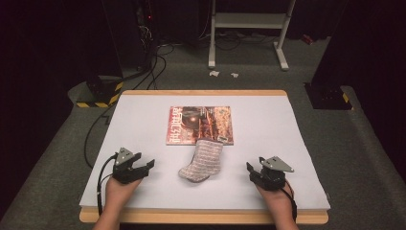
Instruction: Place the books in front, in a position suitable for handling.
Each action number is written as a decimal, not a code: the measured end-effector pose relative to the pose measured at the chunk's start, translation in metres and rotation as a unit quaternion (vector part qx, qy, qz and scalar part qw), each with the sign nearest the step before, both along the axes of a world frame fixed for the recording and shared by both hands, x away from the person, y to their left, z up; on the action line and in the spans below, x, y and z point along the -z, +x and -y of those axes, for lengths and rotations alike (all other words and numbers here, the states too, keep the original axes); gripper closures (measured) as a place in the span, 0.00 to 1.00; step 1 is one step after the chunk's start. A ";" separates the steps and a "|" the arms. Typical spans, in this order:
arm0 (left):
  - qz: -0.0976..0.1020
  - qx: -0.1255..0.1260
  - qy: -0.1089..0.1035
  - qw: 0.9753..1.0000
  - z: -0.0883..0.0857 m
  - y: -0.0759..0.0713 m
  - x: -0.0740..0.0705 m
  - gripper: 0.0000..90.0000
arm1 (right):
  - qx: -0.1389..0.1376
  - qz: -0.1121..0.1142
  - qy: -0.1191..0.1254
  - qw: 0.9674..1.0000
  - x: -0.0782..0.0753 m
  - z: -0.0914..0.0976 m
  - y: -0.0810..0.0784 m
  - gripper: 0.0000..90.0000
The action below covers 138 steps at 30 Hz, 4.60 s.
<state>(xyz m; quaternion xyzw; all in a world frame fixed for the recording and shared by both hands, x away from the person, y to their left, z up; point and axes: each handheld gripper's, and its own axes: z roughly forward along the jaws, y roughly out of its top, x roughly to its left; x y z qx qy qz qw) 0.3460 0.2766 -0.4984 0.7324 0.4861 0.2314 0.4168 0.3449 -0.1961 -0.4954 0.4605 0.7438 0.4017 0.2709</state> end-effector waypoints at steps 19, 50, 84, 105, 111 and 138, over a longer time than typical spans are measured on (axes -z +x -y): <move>0.015 0.033 -0.014 0.999 0.009 -0.002 -0.007 0.27 | -0.046 -0.006 0.032 0.998 -0.002 -0.001 0.000 0.39; 0.013 0.186 -0.006 0.983 0.119 -0.014 -0.007 0.28 | -0.079 -0.006 0.047 0.996 -0.004 -0.013 -0.005 0.23; -0.015 0.248 -0.014 0.969 0.238 0.022 0.005 0.53 | -0.042 0.041 0.055 0.997 -0.020 0.009 -0.011 0.27; 0.041 0.095 0.017 0.994 0.065 -0.013 -0.009 0.33 | -0.063 0.019 0.026 0.997 -0.019 -0.024 -0.002 0.16; 0.042 0.047 0.000 0.998 0.029 -0.009 -0.006 0.33 | -0.065 0.014 0.016 0.998 -0.027 -0.042 0.010 0.16; 0.036 0.047 -0.001 0.998 0.026 -0.007 0.004 0.33 | -0.090 -0.089 -0.010 0.992 0.009 -0.057 0.023 0.67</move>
